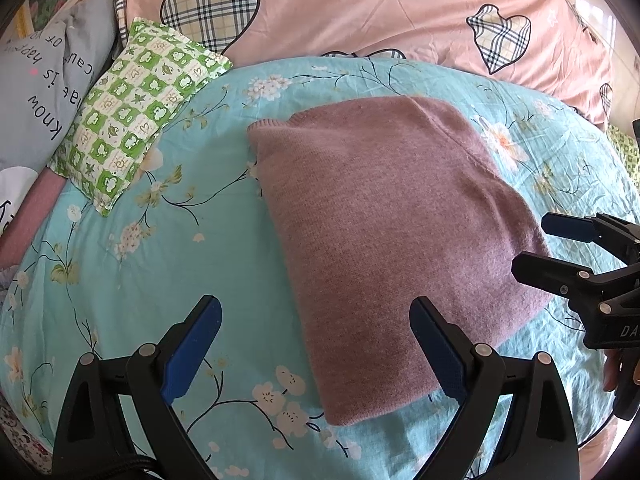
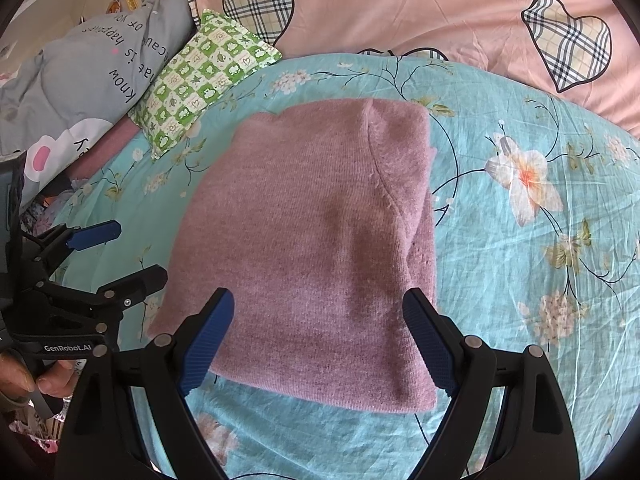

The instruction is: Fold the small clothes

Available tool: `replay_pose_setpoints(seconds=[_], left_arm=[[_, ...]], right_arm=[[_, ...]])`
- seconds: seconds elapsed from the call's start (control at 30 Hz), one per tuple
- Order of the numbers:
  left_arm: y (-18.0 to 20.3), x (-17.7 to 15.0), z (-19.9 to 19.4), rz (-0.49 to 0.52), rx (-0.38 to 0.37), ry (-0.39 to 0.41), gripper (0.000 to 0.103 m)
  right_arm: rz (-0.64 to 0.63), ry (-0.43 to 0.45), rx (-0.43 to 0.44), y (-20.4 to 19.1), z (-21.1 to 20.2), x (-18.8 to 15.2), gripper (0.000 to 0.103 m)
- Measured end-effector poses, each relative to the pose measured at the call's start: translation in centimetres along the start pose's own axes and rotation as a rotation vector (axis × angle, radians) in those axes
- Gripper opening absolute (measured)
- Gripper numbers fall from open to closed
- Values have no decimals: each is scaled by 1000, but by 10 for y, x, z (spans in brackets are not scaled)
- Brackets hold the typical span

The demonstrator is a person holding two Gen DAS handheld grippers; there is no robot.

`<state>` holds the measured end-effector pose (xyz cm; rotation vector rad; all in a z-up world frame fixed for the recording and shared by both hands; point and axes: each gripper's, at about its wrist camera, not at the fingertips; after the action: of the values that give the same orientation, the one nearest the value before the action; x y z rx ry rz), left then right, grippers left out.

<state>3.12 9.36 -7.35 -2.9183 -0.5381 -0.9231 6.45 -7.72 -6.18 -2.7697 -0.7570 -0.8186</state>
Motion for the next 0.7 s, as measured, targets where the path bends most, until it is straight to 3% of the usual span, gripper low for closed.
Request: replay_pose_setpoints(seconds=[0.7], left_arm=[[-4,4,3,-3,-4,-6,95]], right_arm=[[-2,-3,4,2,2,3,87]])
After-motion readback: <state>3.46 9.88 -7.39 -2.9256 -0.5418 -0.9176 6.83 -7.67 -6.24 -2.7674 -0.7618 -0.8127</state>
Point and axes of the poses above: each gripper's, at about its wrist camera, not at the fingertips, and z roughly the way its jaws point, y to its right, x to its top, and after that the axes turned 14 degrees about -z, right-handed
